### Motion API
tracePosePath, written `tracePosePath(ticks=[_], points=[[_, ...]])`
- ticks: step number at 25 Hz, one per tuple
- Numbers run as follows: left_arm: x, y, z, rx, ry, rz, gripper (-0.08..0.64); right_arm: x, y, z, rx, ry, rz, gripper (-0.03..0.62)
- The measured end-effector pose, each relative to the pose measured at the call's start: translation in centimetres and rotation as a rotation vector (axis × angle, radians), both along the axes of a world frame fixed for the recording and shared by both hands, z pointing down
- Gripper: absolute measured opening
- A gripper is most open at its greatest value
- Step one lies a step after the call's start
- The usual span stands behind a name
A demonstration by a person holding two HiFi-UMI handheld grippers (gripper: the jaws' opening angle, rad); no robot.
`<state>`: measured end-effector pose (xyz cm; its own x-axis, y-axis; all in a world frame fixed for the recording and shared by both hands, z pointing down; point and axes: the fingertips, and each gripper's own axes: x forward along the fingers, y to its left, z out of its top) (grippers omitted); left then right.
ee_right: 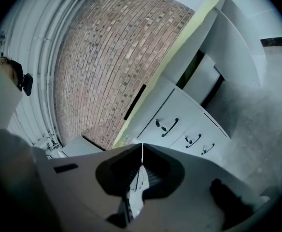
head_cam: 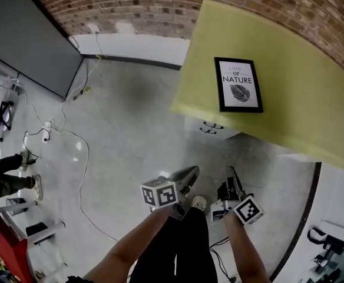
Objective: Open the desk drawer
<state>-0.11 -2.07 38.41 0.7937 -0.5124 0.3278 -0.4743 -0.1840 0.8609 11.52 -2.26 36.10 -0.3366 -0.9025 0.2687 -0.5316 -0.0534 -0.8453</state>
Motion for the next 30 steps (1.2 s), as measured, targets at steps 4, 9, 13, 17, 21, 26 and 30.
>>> tracePosePath(ticks=[4, 9, 13, 17, 21, 26, 30], points=[[0.5, -1.2, 3.4, 0.009, 0.002, -0.020, 0.011, 0.1, -1.3, 3.3, 0.031, 0.021, -0.003, 0.014], [1.3, -2.3, 8.3, 0.017, 0.006, -0.009, 0.011, 0.4, -2.5, 8.6, 0.056, 0.042, 0.004, 0.014], [1.2, -2.8, 13.1, 0.005, -0.008, -0.006, 0.011, 0.1, -3.1, 13.5, 0.019, 0.023, 0.030, 0.014], [1.2, -3.3, 18.2, -0.018, -0.010, -0.023, 0.009, -0.1, -3.7, 18.6, 0.008, 0.021, 0.005, 0.014], [1.1, -4.7, 22.7, -0.024, 0.019, -0.041, 0.009, -0.5, -4.5, 23.7, -0.013, 0.015, -0.005, 0.014], [1.8, -6.8, 27.6, -0.038, 0.053, -0.072, 0.011, -0.1, -5.8, 29.3, -0.024, 0.005, -0.007, 0.014], [2.4, -8.3, 31.1, -0.020, 0.064, -0.063, 0.009, 0.4, -7.0, 33.6, -0.039, -0.010, 0.012, 0.014]])
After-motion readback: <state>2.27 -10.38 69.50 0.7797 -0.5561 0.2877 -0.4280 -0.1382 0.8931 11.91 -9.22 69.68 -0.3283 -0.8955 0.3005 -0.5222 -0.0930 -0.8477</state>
